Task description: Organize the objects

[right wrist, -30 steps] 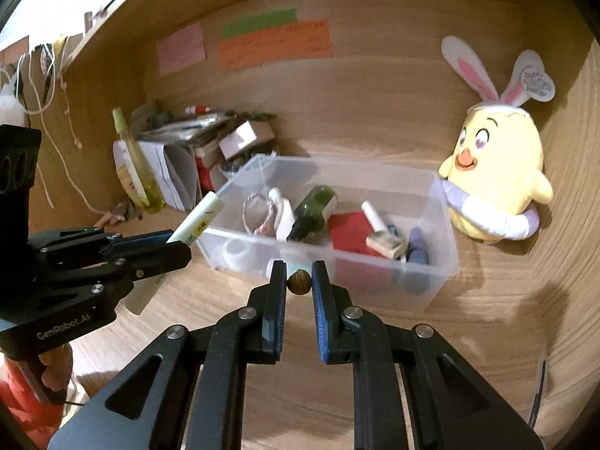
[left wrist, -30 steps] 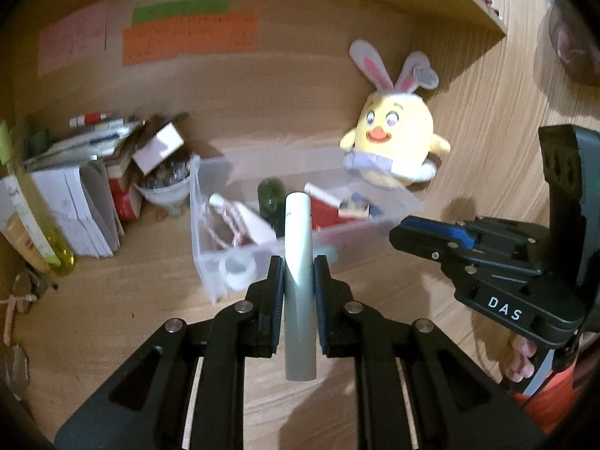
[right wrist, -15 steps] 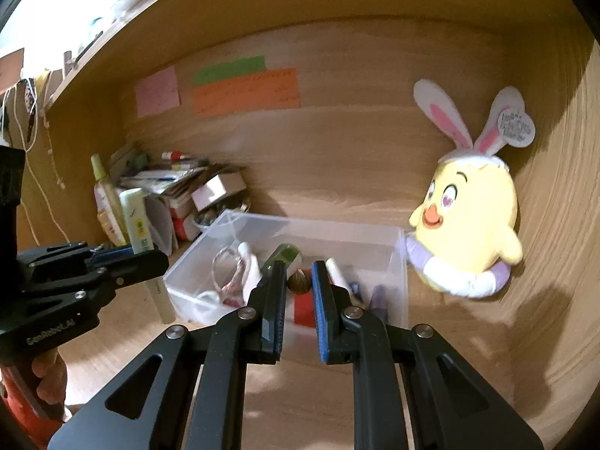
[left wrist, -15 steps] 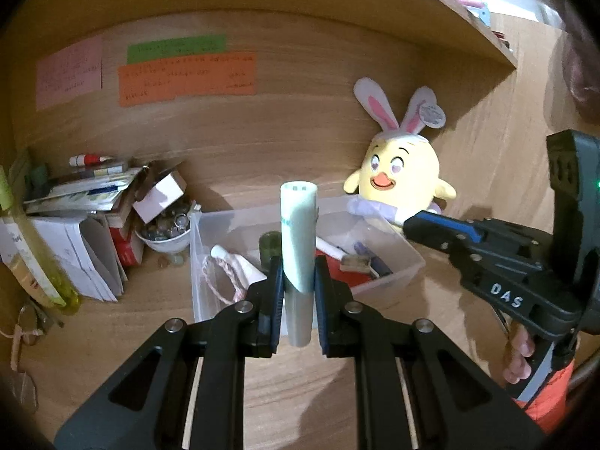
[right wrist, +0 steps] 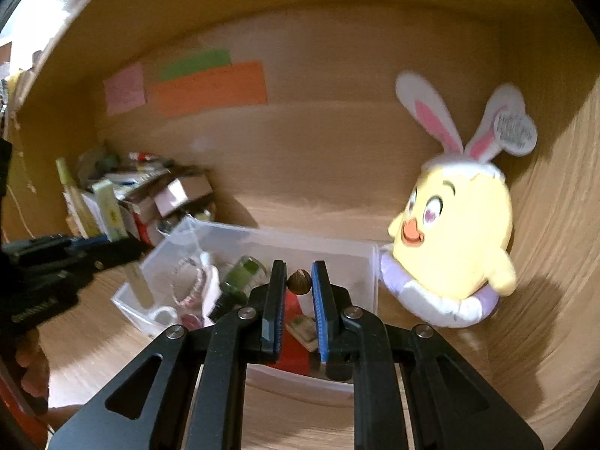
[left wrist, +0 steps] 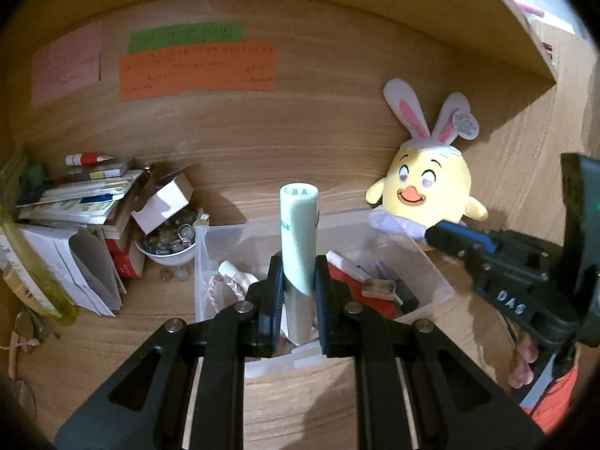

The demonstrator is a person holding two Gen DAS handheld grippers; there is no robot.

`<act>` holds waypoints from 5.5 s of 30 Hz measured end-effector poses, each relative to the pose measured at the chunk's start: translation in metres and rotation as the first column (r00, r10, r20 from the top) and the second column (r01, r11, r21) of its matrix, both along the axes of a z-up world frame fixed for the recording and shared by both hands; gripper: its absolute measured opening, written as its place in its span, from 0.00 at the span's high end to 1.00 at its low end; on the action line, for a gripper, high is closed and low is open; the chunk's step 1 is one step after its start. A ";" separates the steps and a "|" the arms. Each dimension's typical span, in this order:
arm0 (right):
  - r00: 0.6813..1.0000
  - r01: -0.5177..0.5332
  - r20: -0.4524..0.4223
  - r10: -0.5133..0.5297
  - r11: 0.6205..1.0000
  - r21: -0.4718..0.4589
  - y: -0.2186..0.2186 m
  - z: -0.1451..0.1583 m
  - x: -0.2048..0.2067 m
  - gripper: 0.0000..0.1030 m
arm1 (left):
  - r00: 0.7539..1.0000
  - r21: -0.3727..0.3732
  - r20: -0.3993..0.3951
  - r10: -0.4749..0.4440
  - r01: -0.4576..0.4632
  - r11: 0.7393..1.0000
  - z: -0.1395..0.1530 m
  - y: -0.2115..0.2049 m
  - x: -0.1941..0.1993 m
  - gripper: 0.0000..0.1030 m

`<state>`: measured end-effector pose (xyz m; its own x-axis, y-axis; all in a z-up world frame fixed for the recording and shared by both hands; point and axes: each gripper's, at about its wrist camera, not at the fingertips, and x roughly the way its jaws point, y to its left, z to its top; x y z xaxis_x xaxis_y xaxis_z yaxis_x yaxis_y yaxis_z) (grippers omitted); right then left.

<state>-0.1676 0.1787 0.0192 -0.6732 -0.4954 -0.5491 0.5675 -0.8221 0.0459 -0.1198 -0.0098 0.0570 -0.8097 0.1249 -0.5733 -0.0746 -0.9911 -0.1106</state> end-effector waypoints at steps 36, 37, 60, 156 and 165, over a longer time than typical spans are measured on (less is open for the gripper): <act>0.994 -0.026 0.106 0.006 0.982 0.186 -0.041 -0.068 -0.024 0.88 | 0.984 0.019 0.176 0.028 -0.032 0.999 -0.056 -0.015 -0.044 0.78; 0.994 -0.026 0.106 0.006 0.982 0.185 -0.041 -0.068 -0.024 0.88 | 0.986 0.021 0.163 0.026 -0.030 0.999 -0.052 -0.016 -0.039 0.70; 0.999 -0.034 0.042 0.028 0.987 0.159 -0.033 -0.041 0.004 0.39 | 0.996 -0.024 0.071 0.051 -0.050 0.998 -0.026 -0.026 0.018 0.26; 0.999 0.025 0.032 -0.026 0.999 0.032 0.015 -0.028 0.075 0.01 | 0.998 0.001 0.055 0.010 -0.010 1.000 -0.042 -0.022 0.062 0.06; 0.999 0.030 0.042 -0.031 0.999 0.034 0.011 -0.028 0.078 0.01 | 0.997 0.006 0.068 0.025 -0.025 1.000 -0.045 -0.024 0.061 0.06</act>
